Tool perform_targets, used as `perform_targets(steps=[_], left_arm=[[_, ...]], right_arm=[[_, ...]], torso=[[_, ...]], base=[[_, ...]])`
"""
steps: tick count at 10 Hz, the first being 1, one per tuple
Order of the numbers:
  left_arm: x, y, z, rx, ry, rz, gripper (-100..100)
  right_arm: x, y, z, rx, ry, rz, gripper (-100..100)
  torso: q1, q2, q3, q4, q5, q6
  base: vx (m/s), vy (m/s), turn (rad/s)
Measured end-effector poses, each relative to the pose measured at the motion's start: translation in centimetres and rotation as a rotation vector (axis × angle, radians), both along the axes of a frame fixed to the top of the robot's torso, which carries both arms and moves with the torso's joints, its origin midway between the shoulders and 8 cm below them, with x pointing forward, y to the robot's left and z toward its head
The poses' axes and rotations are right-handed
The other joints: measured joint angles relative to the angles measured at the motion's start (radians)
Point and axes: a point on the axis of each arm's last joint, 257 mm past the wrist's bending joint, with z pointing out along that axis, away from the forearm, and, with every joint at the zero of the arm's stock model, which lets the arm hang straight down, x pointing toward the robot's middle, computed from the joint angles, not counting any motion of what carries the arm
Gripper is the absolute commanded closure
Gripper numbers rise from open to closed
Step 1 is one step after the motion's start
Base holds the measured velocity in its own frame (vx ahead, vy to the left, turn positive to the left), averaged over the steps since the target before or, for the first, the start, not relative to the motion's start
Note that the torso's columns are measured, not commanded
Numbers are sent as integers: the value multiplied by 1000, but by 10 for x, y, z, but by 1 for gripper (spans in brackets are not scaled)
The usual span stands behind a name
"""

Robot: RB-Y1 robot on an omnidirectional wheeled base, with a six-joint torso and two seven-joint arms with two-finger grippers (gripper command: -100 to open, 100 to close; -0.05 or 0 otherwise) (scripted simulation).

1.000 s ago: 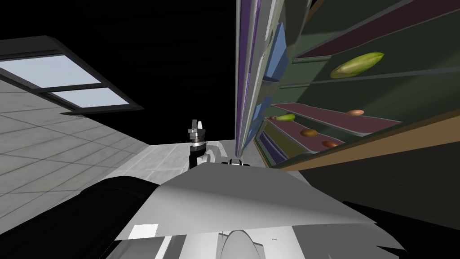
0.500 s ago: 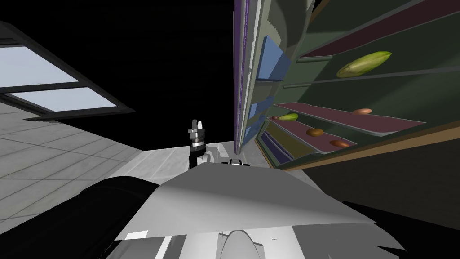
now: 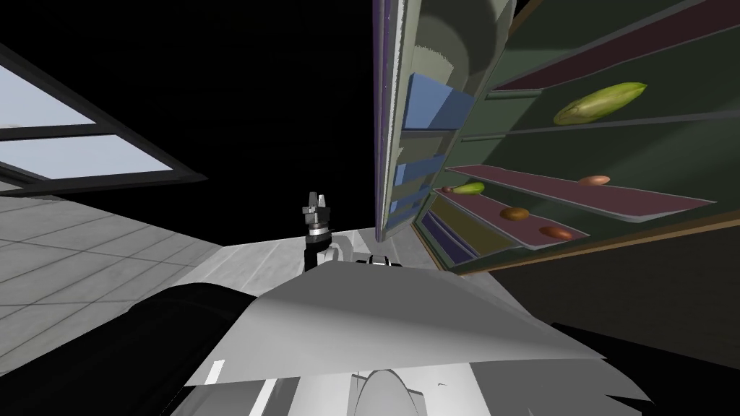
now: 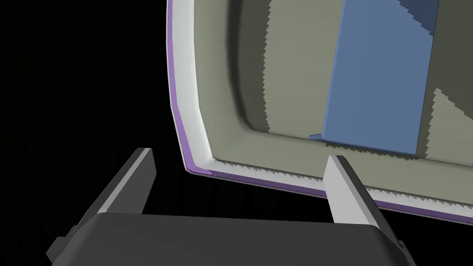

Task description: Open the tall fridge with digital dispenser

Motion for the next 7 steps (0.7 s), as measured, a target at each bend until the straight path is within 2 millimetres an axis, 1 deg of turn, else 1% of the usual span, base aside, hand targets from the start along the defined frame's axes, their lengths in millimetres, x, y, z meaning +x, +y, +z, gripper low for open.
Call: perform_targets(steps=[2, 3, 7], left_arm=[[0, 0, 0, 0, 0, 0, 0], [0, 0, 0, 0, 0, 0, 0], [0, 0, 0, 0, 0, 0, 0]], right_arm=[[-4, 10, 4, -42, -4, -20, -100], [-4, 10, 4, -44, -5, -21, -100], [17, -14, 7, -38, -1, -83, -100]], torso=[[5, -3, -2, -1, 2, 0], [6, -3, -2, -1, 2, 0], [7, -2, -2, -1, 3, 0]], base=[[0, 0, 0], [-54, -18, 291], [-68, -8, 141]])
